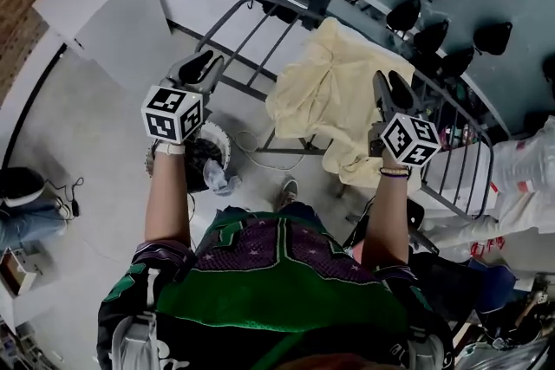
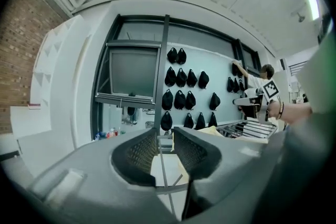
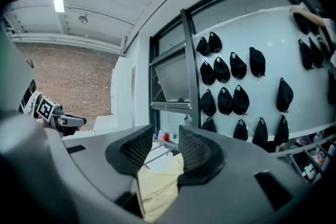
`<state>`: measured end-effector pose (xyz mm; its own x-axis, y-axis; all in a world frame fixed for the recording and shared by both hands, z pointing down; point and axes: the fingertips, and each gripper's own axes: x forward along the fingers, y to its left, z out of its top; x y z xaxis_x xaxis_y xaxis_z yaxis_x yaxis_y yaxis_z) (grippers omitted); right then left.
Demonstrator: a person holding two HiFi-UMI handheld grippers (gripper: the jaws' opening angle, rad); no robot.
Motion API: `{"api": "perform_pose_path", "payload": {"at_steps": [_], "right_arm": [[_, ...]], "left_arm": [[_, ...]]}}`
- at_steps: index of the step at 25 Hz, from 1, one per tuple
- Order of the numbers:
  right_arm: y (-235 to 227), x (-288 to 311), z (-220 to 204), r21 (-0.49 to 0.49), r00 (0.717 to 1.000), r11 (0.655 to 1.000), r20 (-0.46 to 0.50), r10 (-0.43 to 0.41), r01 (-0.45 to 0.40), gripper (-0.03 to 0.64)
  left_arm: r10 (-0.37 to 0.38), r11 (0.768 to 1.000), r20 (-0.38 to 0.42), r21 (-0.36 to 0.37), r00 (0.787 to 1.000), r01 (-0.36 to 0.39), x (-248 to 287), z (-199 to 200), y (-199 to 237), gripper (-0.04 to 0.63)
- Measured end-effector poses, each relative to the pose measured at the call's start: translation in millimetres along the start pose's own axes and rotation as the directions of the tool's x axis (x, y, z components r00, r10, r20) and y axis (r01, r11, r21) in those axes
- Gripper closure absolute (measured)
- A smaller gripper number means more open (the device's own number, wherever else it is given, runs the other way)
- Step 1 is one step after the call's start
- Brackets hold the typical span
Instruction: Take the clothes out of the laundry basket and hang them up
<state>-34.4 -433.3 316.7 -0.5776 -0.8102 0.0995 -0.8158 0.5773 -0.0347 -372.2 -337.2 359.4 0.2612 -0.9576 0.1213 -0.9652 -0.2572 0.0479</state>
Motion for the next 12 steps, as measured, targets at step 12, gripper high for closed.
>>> {"api": "perform_pose_path", "payload": {"at_steps": [12], "right_arm": [[129.8,-10.1,8.2,-0.023,0.945,0.945,0.04,0.326,-0.325,0.462]], "left_arm": [[0.198,0.98,0.061,-0.024,0.978,-0.197,-128.4,1.9,-20.7,0.489]]}}
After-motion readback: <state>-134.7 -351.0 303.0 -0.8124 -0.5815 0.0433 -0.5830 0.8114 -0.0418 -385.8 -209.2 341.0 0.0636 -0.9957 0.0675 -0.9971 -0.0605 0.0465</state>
